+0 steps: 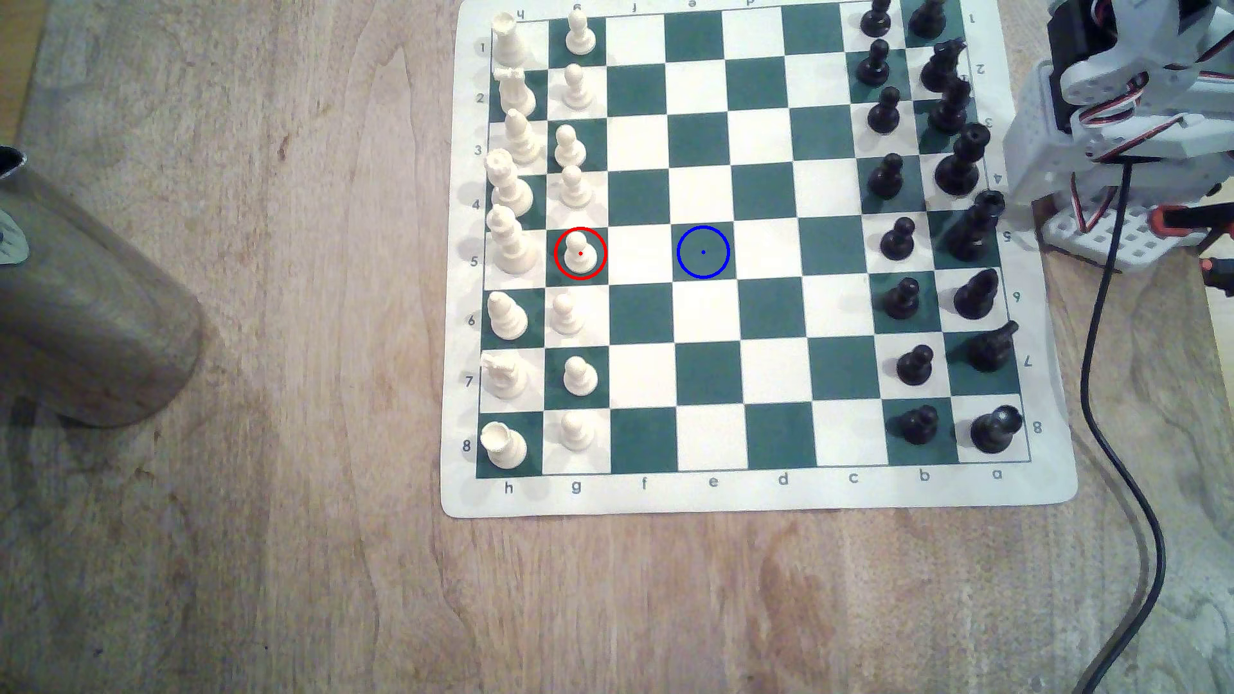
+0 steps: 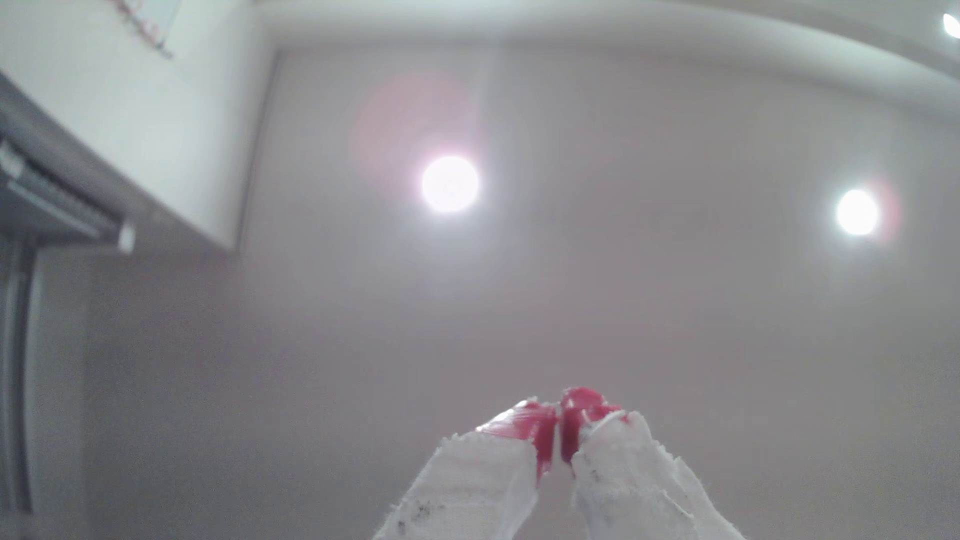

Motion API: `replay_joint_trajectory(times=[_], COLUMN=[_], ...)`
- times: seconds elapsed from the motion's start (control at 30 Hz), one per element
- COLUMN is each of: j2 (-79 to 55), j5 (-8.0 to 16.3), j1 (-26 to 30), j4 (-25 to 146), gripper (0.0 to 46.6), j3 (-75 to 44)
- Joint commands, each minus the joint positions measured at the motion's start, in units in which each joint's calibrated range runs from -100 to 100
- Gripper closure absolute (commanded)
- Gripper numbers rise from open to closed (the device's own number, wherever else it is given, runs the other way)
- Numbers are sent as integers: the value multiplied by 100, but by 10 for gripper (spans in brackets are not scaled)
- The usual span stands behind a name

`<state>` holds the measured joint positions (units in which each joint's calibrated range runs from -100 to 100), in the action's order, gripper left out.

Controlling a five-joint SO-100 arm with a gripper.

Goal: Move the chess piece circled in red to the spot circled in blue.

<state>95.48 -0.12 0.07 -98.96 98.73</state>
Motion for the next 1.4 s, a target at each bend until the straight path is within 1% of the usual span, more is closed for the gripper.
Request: replay_joint_trajectory(times=[0.0, 0.1, 0.17, 0.3, 0.33, 0.57, 0.6, 0.67, 0.8, 0.87, 0.9, 0.97, 1.0, 1.03, 1.07, 1.17, 1.2, 1.3, 1.33, 1.37], j2=[28, 28, 28, 28, 28, 28, 28, 28, 20, 20, 11, 11, 3, -6, -6, -6, -142, -524, -863, -982], j5=[0, 0, 10, 0, 24, 29, 34, 39, 39, 39, 44, 49, 103, 327, 904, 913, 913, 884, 879, 874], j1=[36, 130, 161, 161, 161, 51, 75, 83, -97, -222, -355, -465, -457, -418, -371, -246, -129, 90, 192, 216], j4=[-13, 1027, 2091, 3582, 4327, 6768, 7521, 8160, 9683, 10396, 11100, 11715, 12083, 12419, 12943, 13525, 13877, 14532, 14786, 14810], gripper=[464, 464, 464, 464, 464, 464, 464, 464, 464, 464, 464, 464, 464, 464, 458, 378, 372, 425, 460, 463], j3=[117, -64, -499, -952, -1097, -1641, -1868, -1941, -2385, -2639, -2838, -2929, -3010, -3137, -3328, -3500, -3582, -3727, -3808, -3817])
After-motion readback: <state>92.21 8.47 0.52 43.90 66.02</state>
